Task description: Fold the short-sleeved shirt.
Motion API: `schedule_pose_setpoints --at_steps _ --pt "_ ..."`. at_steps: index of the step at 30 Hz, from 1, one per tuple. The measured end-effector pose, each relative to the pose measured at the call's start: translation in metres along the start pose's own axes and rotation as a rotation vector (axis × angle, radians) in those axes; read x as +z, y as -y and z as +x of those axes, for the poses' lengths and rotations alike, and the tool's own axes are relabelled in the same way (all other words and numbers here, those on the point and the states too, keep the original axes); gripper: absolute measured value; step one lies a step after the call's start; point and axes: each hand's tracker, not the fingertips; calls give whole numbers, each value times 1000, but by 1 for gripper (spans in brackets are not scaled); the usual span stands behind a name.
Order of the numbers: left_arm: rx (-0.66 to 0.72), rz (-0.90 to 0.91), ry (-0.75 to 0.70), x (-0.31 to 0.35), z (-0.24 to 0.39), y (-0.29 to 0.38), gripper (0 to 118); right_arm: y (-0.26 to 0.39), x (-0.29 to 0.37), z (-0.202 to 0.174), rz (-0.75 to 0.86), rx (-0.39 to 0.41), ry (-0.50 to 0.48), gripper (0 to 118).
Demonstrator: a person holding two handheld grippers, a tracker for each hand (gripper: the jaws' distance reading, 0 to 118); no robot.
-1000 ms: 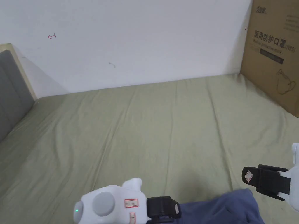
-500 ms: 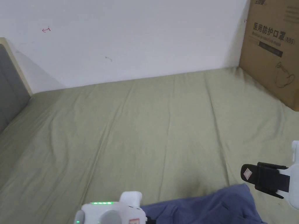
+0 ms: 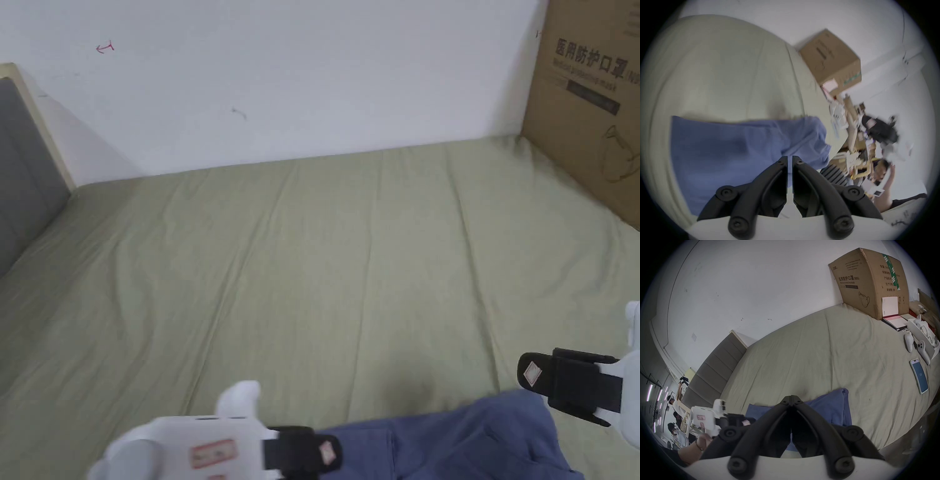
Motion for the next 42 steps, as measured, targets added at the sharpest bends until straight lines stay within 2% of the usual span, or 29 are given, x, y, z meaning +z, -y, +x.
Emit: schedule_pose_setpoints --at_steps 1,2,4,5,6,9,11,12,13,14,16,19,23,26,27,28,29,30,31,32,36,38,40,42 --pt "39 29 15 14 -14 -3 9 0 -1 -1 -1 3 1 0" --pt "93 59 25 29 -32 -5 22 -1 -2 -3 -3 8 4 0" --pt "174 80 -8 49 -62 -9 104 -2 -3 -6 -6 15 5 0" --pt "195 67 -23 54 -77 -8 118 -2 -4 -8 -9 17 5 0" --pt "199 97 -56 70 -93 -4 117 -2 -5 -10 -11 18 3 0" --pt "207 109 -3 81 -121 -6 118 -3 -10 -17 -24 21 3 0" --pt "232 63 -21 49 -139 10 118 -2 -14 -21 -36 28 7 0" --pt "295 -9 -16 36 -152 12 118 -1 -15 -24 -41 35 12 0" --pt "371 -73 16 24 -163 15 118 0 -17 -27 -47 40 16 0" --pt "381 -53 122 24 -166 14 118 1 -18 -29 -54 43 14 0" --pt "371 11 243 18 -171 3 118 1 -22 -31 -70 50 11 0" --pt "469 -84 389 -8 -174 6 118 0 -26 -37 -87 57 15 0" --pt "418 -143 442 -42 -155 13 118 -3 -28 -40 -93 71 9 0" --pt "399 -109 451 -52 -150 18 118 -5 -30 -42 -99 76 8 0" --pt "404 -84 443 -47 -152 17 111 -5 -31 -42 -101 76 6 0" --pt "406 -61 420 -44 -156 20 89 -5 -31 -40 -102 76 6 0" --pt "412 -56 310 -43 -163 25 45 -5 -32 -39 -102 76 7 0" --pt "409 -73 141 -44 -168 31 12 -4 -32 -39 -102 75 8 0" --pt "397 -66 75 -39 -181 38 12 -4 -32 -38 -104 71 8 0" --pt "412 -4 303 -37 -166 32 12 -3 -32 -38 -106 67 7 0" --pt "220 1 62 -17 -121 23 12 -1 -31 -38 -110 60 1 0" --pt "95 23 -122 7 -93 16 12 -1 -28 -39 -99 65 -5 0" --pt "-103 72 -340 35 -63 9 12 -2 -25 -36 -91 64 -13 0" --pt "-239 105 -630 51 -37 8 12 -2 -23 -35 -82 59 -24 0"
